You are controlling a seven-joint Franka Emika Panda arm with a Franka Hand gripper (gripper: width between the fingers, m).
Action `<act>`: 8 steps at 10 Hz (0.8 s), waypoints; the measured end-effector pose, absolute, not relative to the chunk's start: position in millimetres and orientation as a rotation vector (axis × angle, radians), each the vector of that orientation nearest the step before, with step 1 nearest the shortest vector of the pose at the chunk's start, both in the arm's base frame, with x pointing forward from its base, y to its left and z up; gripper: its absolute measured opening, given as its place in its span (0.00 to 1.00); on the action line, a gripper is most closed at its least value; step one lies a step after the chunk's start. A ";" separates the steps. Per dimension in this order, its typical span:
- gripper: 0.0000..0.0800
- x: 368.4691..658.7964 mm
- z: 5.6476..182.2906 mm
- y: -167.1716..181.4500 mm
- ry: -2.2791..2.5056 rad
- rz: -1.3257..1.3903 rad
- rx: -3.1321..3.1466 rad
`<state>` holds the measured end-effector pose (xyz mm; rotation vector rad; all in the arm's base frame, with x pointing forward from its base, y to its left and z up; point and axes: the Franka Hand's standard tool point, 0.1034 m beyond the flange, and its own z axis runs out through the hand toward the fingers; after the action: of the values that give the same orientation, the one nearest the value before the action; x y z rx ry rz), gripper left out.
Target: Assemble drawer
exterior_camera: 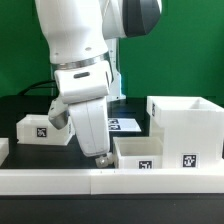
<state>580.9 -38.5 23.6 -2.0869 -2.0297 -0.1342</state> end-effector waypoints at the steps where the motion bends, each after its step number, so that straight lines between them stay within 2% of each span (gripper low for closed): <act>1: 0.81 580.7 23.1 -38.7 -2.029 -0.134 -2.087; 4: 0.81 580.8 22.2 -37.3 -2.049 -0.139 -2.064; 8: 0.81 584.1 23.1 -15.3 -2.083 -0.162 -2.016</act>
Offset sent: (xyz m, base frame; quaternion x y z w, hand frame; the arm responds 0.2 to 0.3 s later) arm 0.0073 0.0230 0.0031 -0.0123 0.0645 -0.0461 0.9968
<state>584.1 -15.3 23.1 -2.0164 -2.0827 -0.1617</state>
